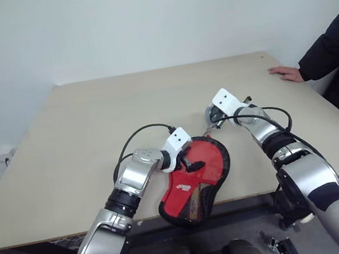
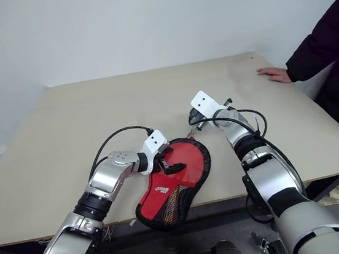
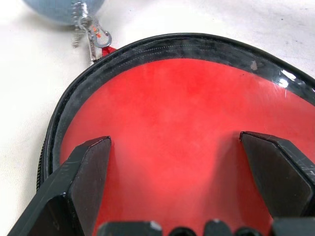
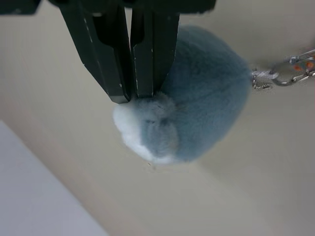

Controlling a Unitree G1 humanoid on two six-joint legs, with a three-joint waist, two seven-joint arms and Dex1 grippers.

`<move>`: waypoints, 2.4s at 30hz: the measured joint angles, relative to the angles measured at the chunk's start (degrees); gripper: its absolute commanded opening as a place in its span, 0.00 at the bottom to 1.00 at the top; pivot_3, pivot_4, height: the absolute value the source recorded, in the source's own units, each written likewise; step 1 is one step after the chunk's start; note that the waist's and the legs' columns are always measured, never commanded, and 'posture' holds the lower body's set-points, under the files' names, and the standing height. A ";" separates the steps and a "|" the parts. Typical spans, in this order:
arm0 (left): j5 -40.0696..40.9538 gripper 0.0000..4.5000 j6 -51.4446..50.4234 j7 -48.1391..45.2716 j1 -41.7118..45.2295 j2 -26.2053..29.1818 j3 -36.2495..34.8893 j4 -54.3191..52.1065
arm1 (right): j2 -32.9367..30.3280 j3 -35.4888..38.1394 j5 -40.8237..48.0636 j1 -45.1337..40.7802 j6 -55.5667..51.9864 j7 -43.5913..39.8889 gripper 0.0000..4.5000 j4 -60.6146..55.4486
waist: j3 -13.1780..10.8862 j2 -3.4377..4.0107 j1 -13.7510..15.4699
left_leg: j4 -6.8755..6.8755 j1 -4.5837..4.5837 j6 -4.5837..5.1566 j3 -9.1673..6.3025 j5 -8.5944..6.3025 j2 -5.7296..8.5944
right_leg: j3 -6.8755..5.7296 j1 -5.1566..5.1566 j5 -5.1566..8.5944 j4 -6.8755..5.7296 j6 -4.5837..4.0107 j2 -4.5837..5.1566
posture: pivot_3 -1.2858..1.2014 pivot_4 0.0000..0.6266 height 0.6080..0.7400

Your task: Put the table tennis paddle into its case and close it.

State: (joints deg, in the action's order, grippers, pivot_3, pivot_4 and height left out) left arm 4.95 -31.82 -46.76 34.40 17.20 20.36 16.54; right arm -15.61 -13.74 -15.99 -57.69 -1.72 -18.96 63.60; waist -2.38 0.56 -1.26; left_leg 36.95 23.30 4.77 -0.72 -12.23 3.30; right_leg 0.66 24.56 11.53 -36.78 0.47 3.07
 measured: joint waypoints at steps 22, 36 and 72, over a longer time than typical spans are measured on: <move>0.03 1.00 -0.59 -0.72 -0.03 -0.32 0.00 0.04 | -15.91 -2.49 0.53 11.69 -1.71 -16.87 0.00 -22.57 | 0.00 -0.01 0.32 | 0.33 0.14 0.26 -0.04 0.08 0.15 | -0.15 -0.13 0.10 0.02 0.37 0.42 | 0.52 0.00 0.85; 0.03 1.00 -0.42 -0.71 -0.29 -0.75 0.03 -0.08 | -22.20 -0.75 3.71 15.96 -6.41 -26.31 0.00 -31.36 | -0.01 -0.03 1.30 | 0.44 0.25 0.37 -0.04 0.06 0.19 | -0.41 -0.16 0.11 0.04 0.44 0.68 | 0.52 0.00 0.85; -0.05 1.00 -0.18 -0.56 -0.31 -0.96 0.02 0.04 | -21.09 -0.46 8.07 7.59 -23.90 -42.92 0.99 -33.56 | 0.00 -0.07 1.38 | 0.66 0.29 0.42 -0.05 0.02 0.12 | -0.68 -0.18 0.05 0.01 0.46 0.81 | 0.52 0.00 0.85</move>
State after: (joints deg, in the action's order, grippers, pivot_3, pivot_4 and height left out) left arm 4.89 -32.00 -47.33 34.08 16.24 20.38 16.57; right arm -36.71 -14.20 -7.91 -50.10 -25.62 -61.88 30.04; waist -2.38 0.49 0.12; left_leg 37.61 23.60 5.19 -0.77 -12.22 3.42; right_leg -0.02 24.38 11.58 -36.77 0.92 3.88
